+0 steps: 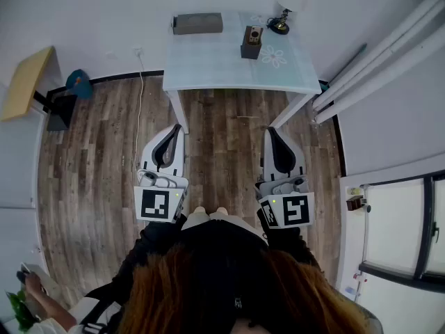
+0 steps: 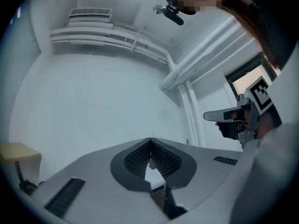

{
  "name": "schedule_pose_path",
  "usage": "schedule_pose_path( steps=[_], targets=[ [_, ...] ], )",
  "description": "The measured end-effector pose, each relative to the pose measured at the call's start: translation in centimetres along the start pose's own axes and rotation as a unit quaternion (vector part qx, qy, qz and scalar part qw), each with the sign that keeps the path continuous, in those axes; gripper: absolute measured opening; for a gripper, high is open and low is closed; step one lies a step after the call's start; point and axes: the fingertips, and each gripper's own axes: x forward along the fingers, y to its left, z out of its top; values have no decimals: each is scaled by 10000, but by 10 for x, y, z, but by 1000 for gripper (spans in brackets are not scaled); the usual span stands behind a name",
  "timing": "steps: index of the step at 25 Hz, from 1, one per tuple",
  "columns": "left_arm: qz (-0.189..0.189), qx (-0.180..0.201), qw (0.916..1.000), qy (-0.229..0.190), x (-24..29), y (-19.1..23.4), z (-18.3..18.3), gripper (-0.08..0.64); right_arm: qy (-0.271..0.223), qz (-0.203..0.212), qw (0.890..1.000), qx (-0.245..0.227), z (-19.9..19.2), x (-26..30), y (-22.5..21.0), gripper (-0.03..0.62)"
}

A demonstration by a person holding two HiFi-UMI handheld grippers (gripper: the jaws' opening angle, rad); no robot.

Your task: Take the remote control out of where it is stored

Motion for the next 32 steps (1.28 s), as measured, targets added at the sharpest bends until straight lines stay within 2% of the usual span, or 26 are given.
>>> schedule_pose_path(
  steps=[13, 32],
  targets=[
    [-93, 6, 10000, -8, 9, -13, -2, 0, -97, 80, 9993, 338, -2, -3, -11, 14],
    [289, 17, 9994, 182, 43, -30, -13, 0, -77, 375, 9978, 541, -23, 5, -64, 14]
  ],
)
